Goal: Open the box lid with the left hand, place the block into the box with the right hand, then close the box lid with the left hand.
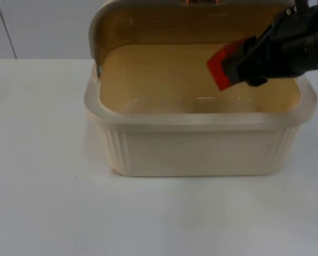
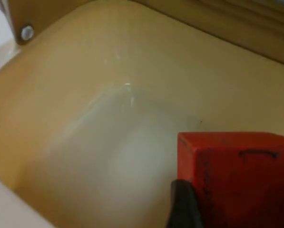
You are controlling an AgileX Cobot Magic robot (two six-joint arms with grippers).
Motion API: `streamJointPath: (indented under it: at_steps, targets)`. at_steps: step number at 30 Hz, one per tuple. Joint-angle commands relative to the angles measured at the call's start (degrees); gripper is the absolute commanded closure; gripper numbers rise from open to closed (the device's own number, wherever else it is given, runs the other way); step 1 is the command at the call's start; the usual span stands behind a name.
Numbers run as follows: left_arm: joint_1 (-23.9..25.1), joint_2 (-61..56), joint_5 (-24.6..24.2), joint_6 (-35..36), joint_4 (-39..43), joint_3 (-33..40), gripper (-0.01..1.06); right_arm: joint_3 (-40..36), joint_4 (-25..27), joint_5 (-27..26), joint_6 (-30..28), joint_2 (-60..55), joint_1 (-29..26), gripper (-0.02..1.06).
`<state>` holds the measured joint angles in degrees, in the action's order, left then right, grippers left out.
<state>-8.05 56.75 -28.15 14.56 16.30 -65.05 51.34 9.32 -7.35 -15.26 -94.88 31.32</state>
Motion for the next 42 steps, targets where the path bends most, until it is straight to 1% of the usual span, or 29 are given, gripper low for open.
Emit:
streamJointPath:
  at_steps: [1, 2, 4, 9, 12, 14, 15, 17, 18, 21, 22, 23, 25, 26, 29, 32, 33, 36, 38, 39, 42]
  targets:
    - [0.05, -0.17, -0.03, 0.55, -0.7, -0.3, 0.0, 0.47, -0.04, -5.15, -0.7, -1.01, 0.09, 1.04]
    - [0.05, -0.17, -0.16, 0.55, -0.7, -0.3, 0.0, 0.47, 0.02, -6.7, -0.7, -1.52, 0.09, 1.04]
    - [0.05, -0.17, -0.16, 0.55, -0.7, -0.3, 0.0, 0.47, 0.02, -8.14, -0.7, -2.22, 0.09, 1.04]
    - [0.05, -0.17, -0.15, 0.55, -0.58, -0.3, 0.0, 0.47, 0.02, -8.87, -0.7, -4.27, -0.12, 1.04]
    - [0.05, -0.17, -0.15, 0.55, -0.58, -0.3, 0.0, 0.47, 0.02, -9.58, -0.7, -4.97, -0.12, 1.02]
    - [0.05, -0.17, -0.15, 0.55, -0.58, -0.3, 0.0, 0.47, 0.51, -10.46, -0.7, -5.38, -0.12, 0.92]
    - [0.05, -0.17, -0.15, 0.55, -0.58, -0.3, 0.0, 0.47, 1.43, -11.03, -0.7, -5.39, -0.12, 0.84]
    - [0.05, -0.17, -0.19, 0.55, -0.47, -0.3, 0.0, 0.47, 1.77, -11.19, -0.7, -5.49, -0.12, 0.62]
    - [0.05, -0.17, -0.19, 0.55, -0.47, -0.3, 0.0, 0.47, 1.77, -11.19, -0.7, -5.49, -0.12, 0.62]
    - [0.05, -0.17, -0.19, 0.55, -0.47, -0.3, 0.0, 0.47, 1.77, -11.19, -0.82, -5.49, -0.12, 0.29]
    - [0.05, -0.17, -0.19, 0.55, -0.47, -0.3, 0.0, 0.47, 1.77, -10.82, -0.82, -5.49, -0.12, 0.22]
    - [0.05, -0.17, -0.19, 0.55, -0.47, -0.3, 0.0, 0.47, 1.77, -10.82, -0.82, -5.49, -0.12, 0.22]
    - [0.05, -0.17, -0.19, 0.55, -0.47, -0.3, 0.0, 0.47, 1.77, -10.41, -0.82, -5.49, -0.12, 0.11]
    - [0.05, -0.17, -0.19, 0.55, -0.47, -0.3, 0.0, 0.47, 1.77, -9.94, -0.82, -5.49, -0.12, 0.09]
    - [0.05, -0.17, -0.19, 0.55, -0.47, -0.3, 0.0, 0.47, 1.77, -9.08, -0.82, -5.36, -0.12, 0.09]
    - [0.05, -0.17, -0.19, 0.55, -0.47, -0.3, 0.0, 0.47, 1.77, -5.4, -0.82, -3.66, -0.12, 0.09]
    - [0.05, -0.17, -0.19, 0.55, -0.47, -0.3, 0.0, 0.47, 1.77, -5.4, -0.82, -3.66, -0.12, 0.09]
    - [0.05, -0.17, -0.19, 0.55, -0.47, -0.3, 0.0, 0.47, 1.4, -2.14, -0.82, -0.72, -0.12, 0.09]
    - [0.05, -0.17, -0.19, 0.55, -0.47, -0.3, 0.0, 0.47, 1.54, 1.12, -0.82, 1.66, -0.12, 0.09]
    - [0.05, -0.17, -0.19, 0.55, -0.47, -0.3, 0.0, 0.47, 1.54, 1.12, -0.82, 1.66, -0.12, 0.09]
    - [0.05, -0.17, -0.19, 0.55, -0.47, -0.3, 0.0, 0.47, 1.54, 10.44, -0.33, 5.2, -0.12, 0.09]
